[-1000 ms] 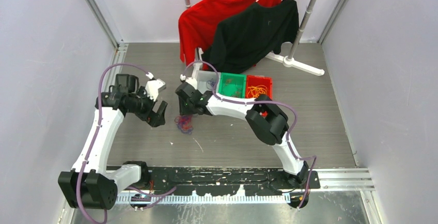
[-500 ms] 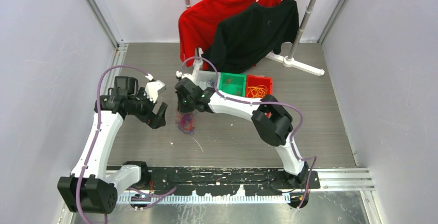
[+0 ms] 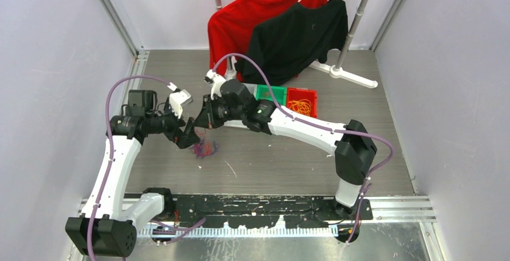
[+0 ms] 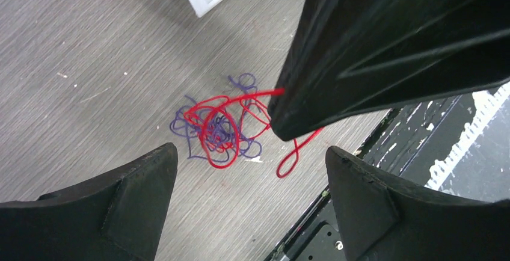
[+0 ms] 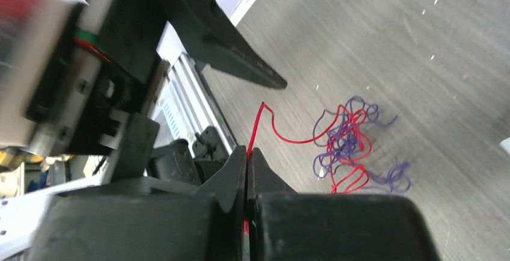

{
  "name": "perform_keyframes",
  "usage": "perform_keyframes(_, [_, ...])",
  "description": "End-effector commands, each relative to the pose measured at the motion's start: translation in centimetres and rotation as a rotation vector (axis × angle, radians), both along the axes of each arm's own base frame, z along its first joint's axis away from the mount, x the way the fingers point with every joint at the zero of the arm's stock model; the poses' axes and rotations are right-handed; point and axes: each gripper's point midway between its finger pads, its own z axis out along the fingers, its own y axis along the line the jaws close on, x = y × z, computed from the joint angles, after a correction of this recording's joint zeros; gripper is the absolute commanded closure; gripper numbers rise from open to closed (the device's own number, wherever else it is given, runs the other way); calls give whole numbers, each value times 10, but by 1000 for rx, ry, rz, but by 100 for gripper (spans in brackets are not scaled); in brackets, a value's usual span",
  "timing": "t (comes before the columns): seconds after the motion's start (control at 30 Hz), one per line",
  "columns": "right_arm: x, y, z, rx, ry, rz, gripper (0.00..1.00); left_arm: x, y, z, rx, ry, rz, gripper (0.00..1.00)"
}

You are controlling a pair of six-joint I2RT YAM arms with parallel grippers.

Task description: Untangle the cables

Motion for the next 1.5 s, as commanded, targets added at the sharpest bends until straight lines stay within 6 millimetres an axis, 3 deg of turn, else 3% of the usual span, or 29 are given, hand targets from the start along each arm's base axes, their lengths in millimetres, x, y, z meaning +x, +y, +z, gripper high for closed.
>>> perform_keyframes(0.0, [-16, -3, 31, 113, -6, 58, 99, 12, -11, 27, -80, -95, -18, 8])
perform_keyframes(0.1, [-19, -7, 48, 169, 1, 52, 99, 12, -16, 32, -118, -102, -20, 8])
perform_keyframes(0.33, [-14, -13, 92, 384, 66, 9, 99, -10, -43, 35, -296, -14, -124, 12])
perform_keyframes(0.47, [-6, -20, 112, 499, 111, -27, 99, -16, -46, 39, -317, -10, -141, 22])
perform_keyframes(0.57, [-6, -21, 115, 517, 135, -29, 99, -17, -46, 44, -322, -19, -150, 29])
perform_keyframes(0.7, [-7, -18, 111, 513, 176, -19, 99, -16, -49, 50, -353, -18, -145, 45])
perform_keyframes(0.8, [-8, -19, 107, 511, 177, -25, 99, -10, -52, 56, -380, -24, -134, 74])
perform_keyframes(0.9, [-8, -25, 110, 522, 150, -37, 84, -4, -50, 62, -377, -36, -97, 98])
perform_keyframes(1.0, [-6, -35, 113, 540, 105, -50, 62, -2, -49, 69, -376, -43, -77, 100])
perform_keyframes(1.2, [-5, -68, 108, 595, 1, -55, 32, -6, -48, 84, -373, -55, -64, 100])
perform_keyframes(1.33, [-3, -77, 67, 424, -103, -59, 28, -19, -49, 94, -377, -70, -89, 100])
perform_keyframes(1.47, [6, -74, 49, 355, -120, -77, 29, -40, -52, 106, -387, -97, -157, 100])
